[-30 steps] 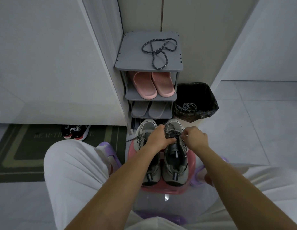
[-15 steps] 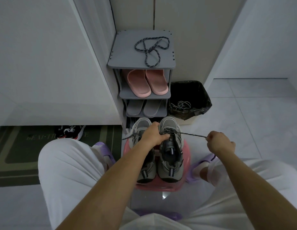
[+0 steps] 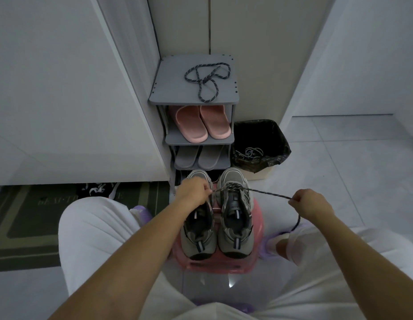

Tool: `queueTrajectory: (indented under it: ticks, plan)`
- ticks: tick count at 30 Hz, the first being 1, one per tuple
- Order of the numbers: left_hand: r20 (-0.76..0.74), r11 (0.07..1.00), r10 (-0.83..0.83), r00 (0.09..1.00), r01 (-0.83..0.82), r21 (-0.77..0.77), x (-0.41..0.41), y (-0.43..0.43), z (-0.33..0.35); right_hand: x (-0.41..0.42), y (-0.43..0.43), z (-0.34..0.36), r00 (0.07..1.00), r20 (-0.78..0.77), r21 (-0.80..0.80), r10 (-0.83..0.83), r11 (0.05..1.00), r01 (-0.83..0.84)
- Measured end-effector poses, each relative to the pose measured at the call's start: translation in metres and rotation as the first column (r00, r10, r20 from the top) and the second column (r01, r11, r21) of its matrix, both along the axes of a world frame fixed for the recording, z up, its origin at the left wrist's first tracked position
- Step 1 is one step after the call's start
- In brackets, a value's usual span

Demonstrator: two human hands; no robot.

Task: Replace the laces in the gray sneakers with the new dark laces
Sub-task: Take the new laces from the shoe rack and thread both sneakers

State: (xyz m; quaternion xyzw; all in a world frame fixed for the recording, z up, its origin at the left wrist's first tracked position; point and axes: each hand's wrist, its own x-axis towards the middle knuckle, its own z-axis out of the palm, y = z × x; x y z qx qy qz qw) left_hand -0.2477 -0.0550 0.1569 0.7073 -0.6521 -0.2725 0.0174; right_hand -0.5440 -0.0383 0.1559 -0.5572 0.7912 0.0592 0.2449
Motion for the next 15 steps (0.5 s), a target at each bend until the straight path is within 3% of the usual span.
queueTrajectory:
  ticks: [3, 5, 7, 10, 12, 15]
  plan:
    - [0.082, 0.994, -0.017, 0.996, 0.026, -0.109, -0.004, 0.007, 0.0, 0.006, -0.004, 0.012, 0.95, 0.302, -0.066, -0.082, 0.992, 0.106]
    - [-0.027, 0.975, -0.077, 0.997, 0.069, -0.212, -0.02, 0.01, 0.007, 0.018, -0.007, 0.025, 0.83, 0.539, -0.087, -0.145, 0.97, 0.226]
    - [-0.186, 0.962, -0.189, 0.964, 0.144, -0.231, -0.044, 0.011, 0.018, 0.032, -0.011, 0.038, 0.718, 0.674, -0.074, -0.175, 0.951, 0.301]
    - [-0.377, 0.96, -0.274, 0.885, 0.228, -0.165, -0.081, 0.015, 0.028, 0.049, -0.014, 0.053, 0.543, 0.81, 0.011, -0.222, 0.931, 0.364]
    - [-0.476, 0.981, -0.193, 0.858, 0.166, -0.098, -0.096, 0.015, 0.031, 0.054, -0.014, 0.058, 0.452, 0.859, 0.056, -0.24, 0.922, 0.383]
    - [-0.6, 0.997, -0.05, 0.798, 0.074, 0.015, -0.093, 0.012, 0.027, 0.05, -0.017, 0.056, 0.464, 0.854, 0.02, -0.235, 0.906, 0.424]
